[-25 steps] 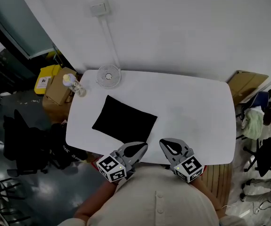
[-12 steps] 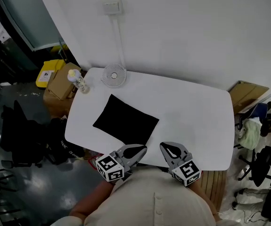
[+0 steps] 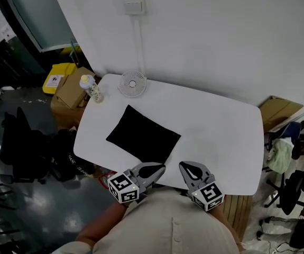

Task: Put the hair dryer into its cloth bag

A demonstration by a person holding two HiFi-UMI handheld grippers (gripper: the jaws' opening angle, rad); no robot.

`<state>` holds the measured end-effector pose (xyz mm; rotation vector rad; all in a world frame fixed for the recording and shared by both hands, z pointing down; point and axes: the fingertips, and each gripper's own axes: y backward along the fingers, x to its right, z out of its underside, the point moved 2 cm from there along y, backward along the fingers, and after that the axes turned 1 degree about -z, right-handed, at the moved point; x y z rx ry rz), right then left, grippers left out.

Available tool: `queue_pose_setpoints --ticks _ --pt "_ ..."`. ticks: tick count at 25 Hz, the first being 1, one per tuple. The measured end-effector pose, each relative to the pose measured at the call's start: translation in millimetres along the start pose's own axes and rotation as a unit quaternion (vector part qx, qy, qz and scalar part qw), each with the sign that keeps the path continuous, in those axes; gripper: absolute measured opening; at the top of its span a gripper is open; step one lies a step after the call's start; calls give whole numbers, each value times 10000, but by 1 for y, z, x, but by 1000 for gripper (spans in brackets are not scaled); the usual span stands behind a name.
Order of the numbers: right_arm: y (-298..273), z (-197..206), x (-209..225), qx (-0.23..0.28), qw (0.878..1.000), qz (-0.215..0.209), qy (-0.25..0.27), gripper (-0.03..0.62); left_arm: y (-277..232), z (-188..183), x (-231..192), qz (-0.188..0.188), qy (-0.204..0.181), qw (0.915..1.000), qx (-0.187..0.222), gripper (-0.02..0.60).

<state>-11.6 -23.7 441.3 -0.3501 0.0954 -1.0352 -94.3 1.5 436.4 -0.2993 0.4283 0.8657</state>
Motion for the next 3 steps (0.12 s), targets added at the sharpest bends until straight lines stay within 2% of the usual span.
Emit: queue_pose_setpoints --ticks 3 --pt "-2 1 0 -34 10000 0 12 17 1 0 -2 -10 1 10000 -22 11"
